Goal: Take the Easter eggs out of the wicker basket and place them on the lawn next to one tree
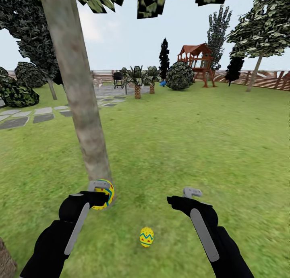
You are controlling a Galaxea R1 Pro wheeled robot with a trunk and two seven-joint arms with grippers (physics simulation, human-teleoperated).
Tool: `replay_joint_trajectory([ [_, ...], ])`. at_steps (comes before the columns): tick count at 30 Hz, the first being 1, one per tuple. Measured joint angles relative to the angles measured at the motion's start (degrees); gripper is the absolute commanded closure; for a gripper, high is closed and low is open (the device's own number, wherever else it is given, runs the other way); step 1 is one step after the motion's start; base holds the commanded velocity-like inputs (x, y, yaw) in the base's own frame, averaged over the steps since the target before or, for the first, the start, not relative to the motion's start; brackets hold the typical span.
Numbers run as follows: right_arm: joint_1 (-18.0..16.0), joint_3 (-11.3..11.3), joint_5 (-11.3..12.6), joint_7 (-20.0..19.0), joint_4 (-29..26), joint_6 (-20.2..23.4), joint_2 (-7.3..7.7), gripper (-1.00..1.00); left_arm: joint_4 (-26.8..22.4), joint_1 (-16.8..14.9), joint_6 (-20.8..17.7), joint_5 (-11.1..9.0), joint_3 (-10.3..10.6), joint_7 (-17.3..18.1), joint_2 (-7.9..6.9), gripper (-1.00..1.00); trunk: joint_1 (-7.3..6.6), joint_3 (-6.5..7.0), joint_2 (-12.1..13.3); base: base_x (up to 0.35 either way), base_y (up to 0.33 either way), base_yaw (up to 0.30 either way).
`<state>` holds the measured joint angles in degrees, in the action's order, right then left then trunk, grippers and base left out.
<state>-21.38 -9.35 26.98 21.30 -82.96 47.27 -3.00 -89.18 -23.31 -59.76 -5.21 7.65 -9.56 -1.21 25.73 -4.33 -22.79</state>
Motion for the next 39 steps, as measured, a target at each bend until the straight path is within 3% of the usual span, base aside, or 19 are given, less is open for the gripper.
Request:
replay_joint_trajectory([
  [31, 0.0, -0.09, 0.02, 0.0, -0.02, -0.04, 0.0, -1.0, 0.38, 0.0, 0.0, 0.0, 0.06, -0.47, 0.12, 1.0, 0.01, 0.17, 0.0, 0.112, -0.303, 0.027],
  [39, -0.01, -0.11, 0.02, -0.01, 0.01, -0.1, -0.08, -1.0, 0.36, 0.01, -0.02, -0.04, 0.05, -0.45, 0.11, 1.0, -0.01, 0.3, 0.0, 0.208, -0.153, 0.149],
])
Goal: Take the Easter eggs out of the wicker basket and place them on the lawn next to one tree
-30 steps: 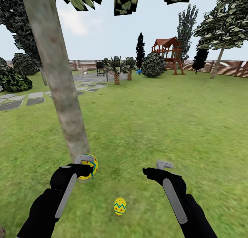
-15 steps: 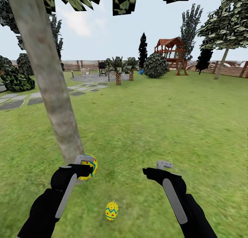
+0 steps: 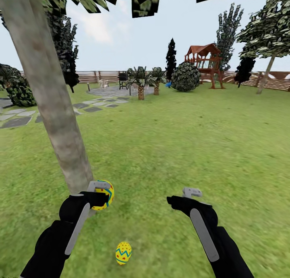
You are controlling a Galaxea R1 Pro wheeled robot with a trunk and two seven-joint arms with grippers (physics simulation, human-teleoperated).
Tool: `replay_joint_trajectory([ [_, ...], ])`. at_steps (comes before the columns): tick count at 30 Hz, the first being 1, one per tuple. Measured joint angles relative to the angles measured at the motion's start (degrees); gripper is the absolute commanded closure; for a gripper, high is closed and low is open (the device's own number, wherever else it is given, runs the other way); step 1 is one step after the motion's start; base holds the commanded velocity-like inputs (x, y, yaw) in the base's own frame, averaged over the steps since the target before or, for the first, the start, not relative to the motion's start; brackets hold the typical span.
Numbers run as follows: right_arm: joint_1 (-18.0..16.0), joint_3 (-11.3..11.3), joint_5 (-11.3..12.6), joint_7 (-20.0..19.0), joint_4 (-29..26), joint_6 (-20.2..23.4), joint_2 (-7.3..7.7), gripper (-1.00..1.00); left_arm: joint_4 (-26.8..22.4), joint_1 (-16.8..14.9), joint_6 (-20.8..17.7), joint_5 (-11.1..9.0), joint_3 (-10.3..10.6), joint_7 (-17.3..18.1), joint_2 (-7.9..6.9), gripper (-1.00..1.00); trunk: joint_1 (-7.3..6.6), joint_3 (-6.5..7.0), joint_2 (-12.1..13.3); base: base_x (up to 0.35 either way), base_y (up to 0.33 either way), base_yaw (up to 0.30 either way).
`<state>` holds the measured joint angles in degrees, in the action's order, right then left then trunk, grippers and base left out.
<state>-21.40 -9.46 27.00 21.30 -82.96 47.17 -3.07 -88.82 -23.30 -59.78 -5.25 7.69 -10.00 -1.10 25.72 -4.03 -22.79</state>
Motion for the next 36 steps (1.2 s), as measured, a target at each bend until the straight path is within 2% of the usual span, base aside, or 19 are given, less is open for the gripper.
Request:
replay_joint_trajectory([
  [7, 0.0, 0.0, 0.0, 0.08, 0.01, 0.01, -0.02, -1.0, 0.0, 0.0, 0.01, -0.03, 0.0, 0.02, 0.01, 1.0, 0.01, 0.26, 0.01, 0.173, -0.256, 0.266],
  [12, 0.0, 0.0, 0.0, 0.09, 0.05, 0.07, -0.02, -1.0, -0.12, 0.0, 0.01, -0.13, 0.0, 0.12, 0.71, 1.0, 0.02, 0.44, 0.0, 0.039, -0.273, 0.271],
  [19, 0.0, 0.0, 0.05, 0.05, 0.06, 0.07, -0.01, -1.0, -0.07, 0.0, -0.01, -0.41, 0.44, 0.25, 0.84, 1.0, 0.02, 0.71, 0.01, 0.004, -0.035, 0.262],
  [23, 0.01, 0.01, 0.0, 0.01, 0.05, 0.01, 0.02, -1.0, 0.0, -0.01, -0.01, -0.44, 0.41, 0.31, 0.75, 1.0, 0.02, 0.78, 0.01, 0.0, -0.002, 0.08],
  [33, 0.01, 0.01, 0.08, -0.04, 0.05, 0.0, 0.04, -1.0, 0.2, -0.02, 0.0, -0.33, 0.44, 0.35, 0.73, 1.0, 2.22, -1.01, -4.0, 0.0, 0.0, 0.007],
  [36, 0.01, 0.01, 0.09, -0.06, 0.05, 0.0, 0.02, -1.0, 3.37, -0.15, 0.0, -0.39, 0.36, 0.36, 0.81, 1.0, 2.45, -1.2, -4.42, 0.0, 0.0, 0.0],
])
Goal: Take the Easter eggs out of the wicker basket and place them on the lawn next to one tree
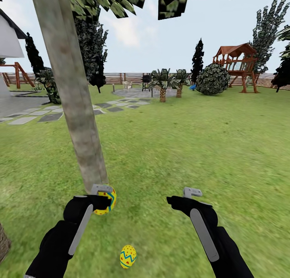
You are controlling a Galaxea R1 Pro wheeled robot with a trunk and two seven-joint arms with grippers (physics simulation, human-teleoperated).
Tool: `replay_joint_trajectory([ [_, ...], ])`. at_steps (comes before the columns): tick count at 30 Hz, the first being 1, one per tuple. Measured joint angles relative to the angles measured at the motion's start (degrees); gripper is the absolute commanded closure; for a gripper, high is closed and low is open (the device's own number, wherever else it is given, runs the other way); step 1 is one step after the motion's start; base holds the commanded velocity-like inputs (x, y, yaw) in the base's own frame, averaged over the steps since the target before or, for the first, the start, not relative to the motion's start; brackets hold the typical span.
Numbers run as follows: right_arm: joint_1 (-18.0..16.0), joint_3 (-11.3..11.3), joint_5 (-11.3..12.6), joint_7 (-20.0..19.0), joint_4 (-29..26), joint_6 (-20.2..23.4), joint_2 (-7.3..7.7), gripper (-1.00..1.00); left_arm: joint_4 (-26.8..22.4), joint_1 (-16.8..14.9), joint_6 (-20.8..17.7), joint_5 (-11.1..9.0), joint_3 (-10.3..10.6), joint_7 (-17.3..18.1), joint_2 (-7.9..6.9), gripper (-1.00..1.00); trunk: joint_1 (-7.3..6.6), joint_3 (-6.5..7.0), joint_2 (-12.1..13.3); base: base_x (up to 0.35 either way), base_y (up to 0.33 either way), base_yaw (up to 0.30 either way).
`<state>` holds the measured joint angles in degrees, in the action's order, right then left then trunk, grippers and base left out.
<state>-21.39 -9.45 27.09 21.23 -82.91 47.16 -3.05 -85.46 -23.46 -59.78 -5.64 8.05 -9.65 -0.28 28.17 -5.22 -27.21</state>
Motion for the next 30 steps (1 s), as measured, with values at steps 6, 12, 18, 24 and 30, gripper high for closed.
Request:
replay_joint_trajectory([
  [6, 0.0, 0.0, 0.0, -0.02, 0.0, 0.0, 0.0, -1.0, 4.94, -1.67, 0.0, -0.05, -0.29, 0.0, -0.03, 1.0, 0.21, -0.17, -0.39, 0.0, 0.0, 0.0],
  [12, 0.0, 0.0, 0.08, -0.03, 0.0, 0.0, -0.02, -1.0, 9.35, -2.82, -0.01, -0.05, -0.26, 0.11, -0.08, 1.0, 1.54, -1.26, -2.8, 0.0, 0.0, 0.0],
  [18, 0.01, -0.14, 0.09, -0.03, 0.12, -0.12, -0.21, -1.0, 22.11, -6.79, 2.5, -0.33, -0.26, 0.16, -0.17, 1.0, 2.86, -2.34, -5.21, 0.0, 0.0, 0.0],
  [24, 0.0, -0.29, 0.01, -0.03, 0.46, -0.22, -0.34, -1.0, 33.33, -10.92, 8.42, -0.45, -0.35, 0.14, -0.26, 1.0, 4.18, -3.42, -7.63, 0.0, 0.0, 0.0],
  [30, 0.0, -0.36, -0.03, -0.03, 0.56, -0.26, -0.43, -1.0, 41.01, -13.78, 12.45, -0.46, -0.45, 0.2, -0.34, 1.0, 5.5, -4.5, -10.04, 0.0, 0.0, 0.0],
])
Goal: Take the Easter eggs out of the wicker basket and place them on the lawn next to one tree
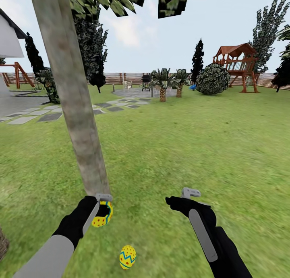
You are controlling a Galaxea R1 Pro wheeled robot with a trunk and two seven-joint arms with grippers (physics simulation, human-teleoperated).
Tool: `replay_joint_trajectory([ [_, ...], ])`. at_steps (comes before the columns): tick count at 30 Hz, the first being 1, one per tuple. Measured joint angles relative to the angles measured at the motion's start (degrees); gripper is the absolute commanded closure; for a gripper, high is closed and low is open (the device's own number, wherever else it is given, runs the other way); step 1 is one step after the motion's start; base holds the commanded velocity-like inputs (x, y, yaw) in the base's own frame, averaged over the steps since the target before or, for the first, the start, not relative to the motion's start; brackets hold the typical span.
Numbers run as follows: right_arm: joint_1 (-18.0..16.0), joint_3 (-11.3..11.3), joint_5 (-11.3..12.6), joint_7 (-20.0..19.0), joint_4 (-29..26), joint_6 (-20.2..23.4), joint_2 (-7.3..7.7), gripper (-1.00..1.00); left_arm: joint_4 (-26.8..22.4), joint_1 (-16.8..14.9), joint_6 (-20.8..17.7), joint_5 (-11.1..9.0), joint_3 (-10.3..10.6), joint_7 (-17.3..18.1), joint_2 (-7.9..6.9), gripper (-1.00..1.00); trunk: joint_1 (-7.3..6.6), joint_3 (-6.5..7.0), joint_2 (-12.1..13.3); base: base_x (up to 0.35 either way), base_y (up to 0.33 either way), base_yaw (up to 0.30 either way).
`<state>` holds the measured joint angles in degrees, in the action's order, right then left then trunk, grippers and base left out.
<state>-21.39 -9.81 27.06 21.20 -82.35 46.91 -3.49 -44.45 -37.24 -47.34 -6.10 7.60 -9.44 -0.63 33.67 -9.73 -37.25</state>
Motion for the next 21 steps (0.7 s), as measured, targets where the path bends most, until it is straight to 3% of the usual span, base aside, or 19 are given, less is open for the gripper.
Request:
replay_joint_trajectory([
  [10, 0.0, -0.08, -0.03, 0.0, 0.05, 0.02, -0.04, -1.0, 14.16, -5.75, 3.54, -0.26, -0.27, 1.81, -0.01, 1.0, 2.2, -1.8, -4.02, 0.0, 0.0, 0.0],
  [16, 0.0, -0.08, -0.03, 0.0, 0.13, 0.08, -0.02, -1.0, 16.1, -6.91, 2.98, -0.19, -0.34, 3.15, -0.07, 1.0, 3.52, -2.88, -6.44, 0.0, 0.0, 0.0],
  [21, 0.0, -0.08, -0.04, 0.0, 0.14, 0.08, -0.02, -1.0, 16.22, -7.38, 0.38, -0.17, -0.32, 3.29, -0.12, 1.0, 4.62, -3.78, -8.44, 0.0, 0.0, 0.0],
])
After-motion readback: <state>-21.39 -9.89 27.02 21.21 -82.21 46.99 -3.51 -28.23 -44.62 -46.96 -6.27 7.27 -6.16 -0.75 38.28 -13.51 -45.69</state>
